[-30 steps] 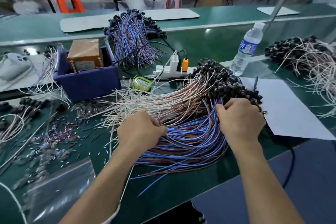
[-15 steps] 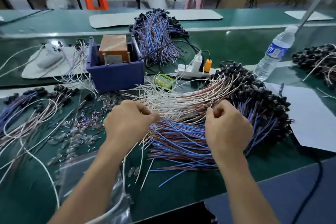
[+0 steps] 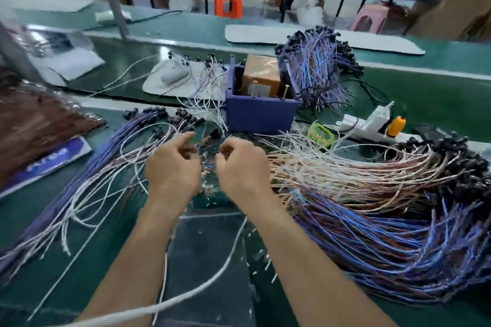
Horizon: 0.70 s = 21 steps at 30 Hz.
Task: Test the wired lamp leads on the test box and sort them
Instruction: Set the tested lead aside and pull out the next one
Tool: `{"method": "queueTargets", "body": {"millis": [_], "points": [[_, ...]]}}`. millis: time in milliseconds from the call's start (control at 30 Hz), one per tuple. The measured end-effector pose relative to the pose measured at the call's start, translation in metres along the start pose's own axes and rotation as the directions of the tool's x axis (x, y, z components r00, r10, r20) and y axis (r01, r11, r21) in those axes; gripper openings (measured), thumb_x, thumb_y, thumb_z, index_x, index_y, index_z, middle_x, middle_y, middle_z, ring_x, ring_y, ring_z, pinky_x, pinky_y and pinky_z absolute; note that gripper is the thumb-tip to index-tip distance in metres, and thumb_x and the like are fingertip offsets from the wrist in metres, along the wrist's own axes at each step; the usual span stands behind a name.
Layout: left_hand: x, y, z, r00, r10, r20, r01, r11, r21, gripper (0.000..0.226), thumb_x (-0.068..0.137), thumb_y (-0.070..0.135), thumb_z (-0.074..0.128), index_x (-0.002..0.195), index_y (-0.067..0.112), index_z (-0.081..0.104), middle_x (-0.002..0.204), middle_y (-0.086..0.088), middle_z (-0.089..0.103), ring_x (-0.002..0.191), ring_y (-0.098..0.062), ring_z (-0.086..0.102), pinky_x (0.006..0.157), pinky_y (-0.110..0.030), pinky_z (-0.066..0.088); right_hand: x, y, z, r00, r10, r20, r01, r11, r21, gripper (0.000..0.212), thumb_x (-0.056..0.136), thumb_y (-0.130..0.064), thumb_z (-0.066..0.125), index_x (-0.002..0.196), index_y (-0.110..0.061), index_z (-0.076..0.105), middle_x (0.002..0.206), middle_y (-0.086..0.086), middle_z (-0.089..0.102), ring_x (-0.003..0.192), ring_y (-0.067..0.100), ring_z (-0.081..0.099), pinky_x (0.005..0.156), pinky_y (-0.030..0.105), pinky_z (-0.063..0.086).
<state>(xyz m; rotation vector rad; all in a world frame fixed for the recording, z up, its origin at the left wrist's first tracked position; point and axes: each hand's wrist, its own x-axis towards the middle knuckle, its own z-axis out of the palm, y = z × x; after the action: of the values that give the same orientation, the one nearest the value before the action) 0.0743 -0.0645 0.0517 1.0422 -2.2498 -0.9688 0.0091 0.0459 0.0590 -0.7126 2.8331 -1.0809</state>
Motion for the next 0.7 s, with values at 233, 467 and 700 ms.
{"method": "queueTargets", "body": {"millis": [233, 467, 700], "points": [[0.041, -0.063, -0.031, 0.991, -0.066, -0.117, 0.081, 0.988, 0.132, 0.065, 0.088, 0.016, 0.074, 0.149, 0.019, 0.053, 0.134, -0.016, 0.064, 0.118, -0.032, 0.061, 0.104, -0.041, 0.048, 0.055, -0.039, 0.057, 0.926, -0.073, 0.371, 0.1, 0.994, -0.054, 0.055, 0.086, 0.002, 0.057, 0.136, -0.019, 0.064, 0.134, 0.005, 0.065, 0.12, 0.025, 0.062, 0.1, 0.033, 0.052], [0.069, -0.1, -0.044, 0.987, -0.042, -0.158, 0.074, 0.976, 0.203, 0.051, 0.097, 0.014, 0.063, 0.147, 0.013, 0.054, 0.144, -0.011, 0.059, 0.132, -0.03, 0.052, 0.114, -0.047, 0.041, 0.083, -0.061, 0.08, 0.94, -0.075, 0.333, 0.084, 0.996, -0.011, 0.06, 0.084, 0.011, 0.045, 0.126, -0.023, 0.069, 0.121, 0.007, 0.07, 0.103, 0.027, 0.066, 0.088, 0.04, 0.059], [0.105, -0.113, -0.061, 0.965, -0.178, -0.195, 0.23, 0.929, 0.29, 0.031, 0.094, 0.019, 0.063, 0.123, 0.019, 0.074, 0.116, -0.011, 0.076, 0.107, -0.035, 0.067, 0.098, -0.045, 0.051, 0.09, -0.075, 0.097, 0.934, -0.092, 0.345, 0.047, 0.99, 0.135, 0.055, 0.09, 0.007, 0.044, 0.126, -0.027, 0.068, 0.126, 0.001, 0.069, 0.104, 0.024, 0.068, 0.093, 0.043, 0.058]]}}
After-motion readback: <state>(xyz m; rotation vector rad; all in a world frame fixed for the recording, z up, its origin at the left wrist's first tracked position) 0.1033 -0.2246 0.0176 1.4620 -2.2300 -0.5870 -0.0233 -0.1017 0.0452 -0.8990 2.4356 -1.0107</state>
